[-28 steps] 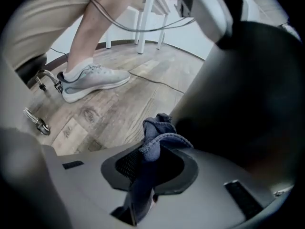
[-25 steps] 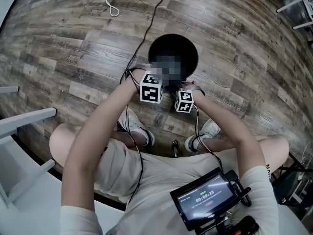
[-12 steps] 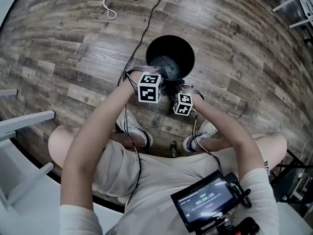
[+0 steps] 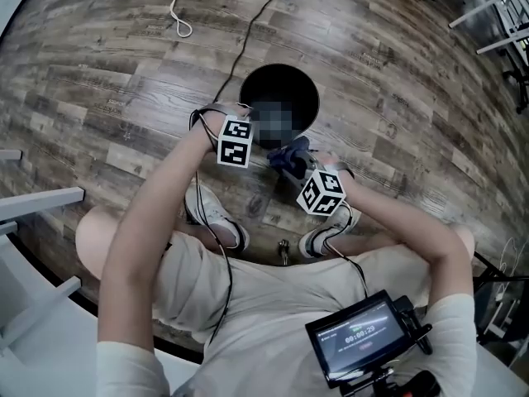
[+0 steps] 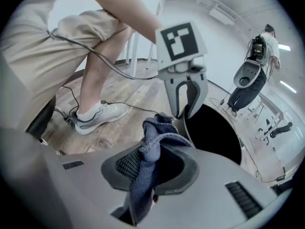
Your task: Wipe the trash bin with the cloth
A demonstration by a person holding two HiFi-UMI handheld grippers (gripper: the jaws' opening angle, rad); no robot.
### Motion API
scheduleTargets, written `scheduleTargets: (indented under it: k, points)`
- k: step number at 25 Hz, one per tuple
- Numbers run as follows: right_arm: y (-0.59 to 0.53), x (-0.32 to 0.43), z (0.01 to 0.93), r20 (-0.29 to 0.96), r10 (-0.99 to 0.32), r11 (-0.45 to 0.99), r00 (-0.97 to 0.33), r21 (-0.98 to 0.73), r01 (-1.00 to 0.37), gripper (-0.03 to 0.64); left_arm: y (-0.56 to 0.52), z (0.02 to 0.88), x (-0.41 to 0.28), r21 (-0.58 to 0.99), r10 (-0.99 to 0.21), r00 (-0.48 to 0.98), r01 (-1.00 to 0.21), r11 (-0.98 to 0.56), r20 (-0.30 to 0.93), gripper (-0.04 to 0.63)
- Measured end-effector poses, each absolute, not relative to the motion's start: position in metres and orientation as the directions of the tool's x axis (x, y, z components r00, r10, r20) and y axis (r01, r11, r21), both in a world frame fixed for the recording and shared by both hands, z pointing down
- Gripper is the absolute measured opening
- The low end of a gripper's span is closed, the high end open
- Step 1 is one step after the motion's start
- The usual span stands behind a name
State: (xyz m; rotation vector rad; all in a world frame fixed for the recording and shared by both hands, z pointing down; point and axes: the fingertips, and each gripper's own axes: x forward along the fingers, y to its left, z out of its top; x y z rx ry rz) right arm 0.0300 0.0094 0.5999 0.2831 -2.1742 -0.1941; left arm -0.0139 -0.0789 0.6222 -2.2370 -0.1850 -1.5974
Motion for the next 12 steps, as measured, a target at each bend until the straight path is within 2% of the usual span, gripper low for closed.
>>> scheduleTargets:
  k: [8,12]
  points:
    - [-0.013,0.022,0.592,0.777,-0.307,0.952,-0.550,0.244,-0.186,0.077,-0.053,0.623,0.000,-0.174,-0.040,0.348,0.364,-0.915,0.937,0.069]
    - [-0.015,0.023,0.615,0.798,-0.294,0.956,-0.526,0.255,-0.148,0.077,-0.048,0.622,0.004,-0.171,-0.029,0.366,0.362,-0.916,0.930,0.061]
